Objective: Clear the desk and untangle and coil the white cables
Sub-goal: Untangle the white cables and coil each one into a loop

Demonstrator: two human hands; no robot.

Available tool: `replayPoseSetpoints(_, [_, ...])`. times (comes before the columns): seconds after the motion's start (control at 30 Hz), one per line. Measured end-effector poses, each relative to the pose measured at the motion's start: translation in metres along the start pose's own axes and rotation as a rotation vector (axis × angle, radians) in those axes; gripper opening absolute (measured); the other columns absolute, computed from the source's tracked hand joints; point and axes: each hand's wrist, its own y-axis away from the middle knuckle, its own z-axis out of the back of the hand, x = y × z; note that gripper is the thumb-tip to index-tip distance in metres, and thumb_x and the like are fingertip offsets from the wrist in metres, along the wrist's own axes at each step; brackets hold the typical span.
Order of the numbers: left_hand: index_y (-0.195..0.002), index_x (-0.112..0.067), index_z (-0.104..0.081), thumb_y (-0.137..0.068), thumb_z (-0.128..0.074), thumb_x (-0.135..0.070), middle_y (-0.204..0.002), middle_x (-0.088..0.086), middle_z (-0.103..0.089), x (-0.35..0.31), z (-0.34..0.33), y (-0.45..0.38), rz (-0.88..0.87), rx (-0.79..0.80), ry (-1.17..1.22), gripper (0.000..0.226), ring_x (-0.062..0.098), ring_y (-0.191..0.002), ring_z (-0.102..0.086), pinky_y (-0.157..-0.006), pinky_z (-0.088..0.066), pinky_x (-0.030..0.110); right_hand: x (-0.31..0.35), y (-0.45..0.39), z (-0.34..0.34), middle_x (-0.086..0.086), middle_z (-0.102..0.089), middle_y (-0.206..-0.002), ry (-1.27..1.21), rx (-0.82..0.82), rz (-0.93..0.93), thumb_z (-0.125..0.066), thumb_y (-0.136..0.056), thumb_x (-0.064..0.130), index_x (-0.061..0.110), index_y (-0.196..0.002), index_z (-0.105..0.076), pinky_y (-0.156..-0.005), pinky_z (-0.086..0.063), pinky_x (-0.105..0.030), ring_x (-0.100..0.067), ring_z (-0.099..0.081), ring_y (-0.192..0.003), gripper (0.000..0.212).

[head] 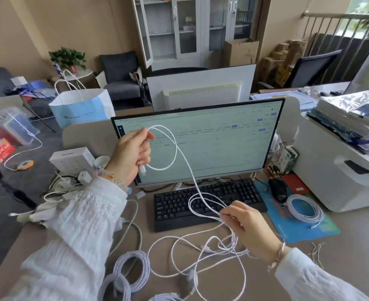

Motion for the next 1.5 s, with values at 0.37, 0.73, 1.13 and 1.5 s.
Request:
replayPoseSetpoints(0.37, [-0.078,-0.005,-0.055,-0.104,-0.040,-0.020,-0.069,0.016,-0.066,0.013,-0.048,0.031,0.221,0.432,-0.280,0.033,0.028,-0.060,-0.066,-0.060,-0.057,0.034,0.098,-0.063,0.041,0.004,-0.061,-0.082,-0.090,-0.259,0.124,-0.051,-0.094,0.023,0.014,-0.087,-0.066,-0.061,-0.047,-0.031,-0.011,-0.055,-0.066,0.019])
replayPoseSetpoints(0.73, [-0.071,-0.011,-0.051,-0.095,-0.039,-0.022,-0.044,-0.009,-0.018,0.014,-0.057,0.032,0.777,0.611,0.346,0.028,0.004,-0.033,-0.010,-0.032,-0.014,0.015,0.084,-0.071,0.058,-0.021,-0.070,-0.090,-1.127,0.109,-0.626,-0.038,-0.103,0.024,-0.004,-0.109,-0.053,-0.071,-0.055,-0.048,-0.034,-0.067,-0.065,0.032])
replayPoseSetpoints(1.13, [-0.068,-0.014,-0.045,-0.092,-0.043,-0.024,-0.045,-0.010,-0.023,0.022,-0.062,0.037,0.787,0.538,0.236,0.026,0.002,-0.032,-0.022,-0.035,-0.032,0.018,0.068,-0.057,0.045,-0.011,-0.037,-0.059,-1.239,0.180,-0.683,-0.039,-0.102,0.031,0.013,-0.072,-0.042,-0.056,-0.051,-0.038,-0.021,-0.038,-0.043,0.035])
replayPoseSetpoints(1.5, [-0.064,-0.011,-0.054,-0.088,-0.044,-0.024,-0.041,-0.007,-0.027,0.026,-0.063,0.041,0.878,0.663,0.030,0.028,0.003,-0.031,-0.022,-0.032,-0.025,0.014,0.081,-0.069,0.063,-0.019,-0.071,-0.078,-0.681,0.293,-0.592,-0.047,-0.097,0.014,-0.003,-0.088,-0.055,-0.060,-0.059,-0.042,-0.037,-0.066,-0.057,0.021])
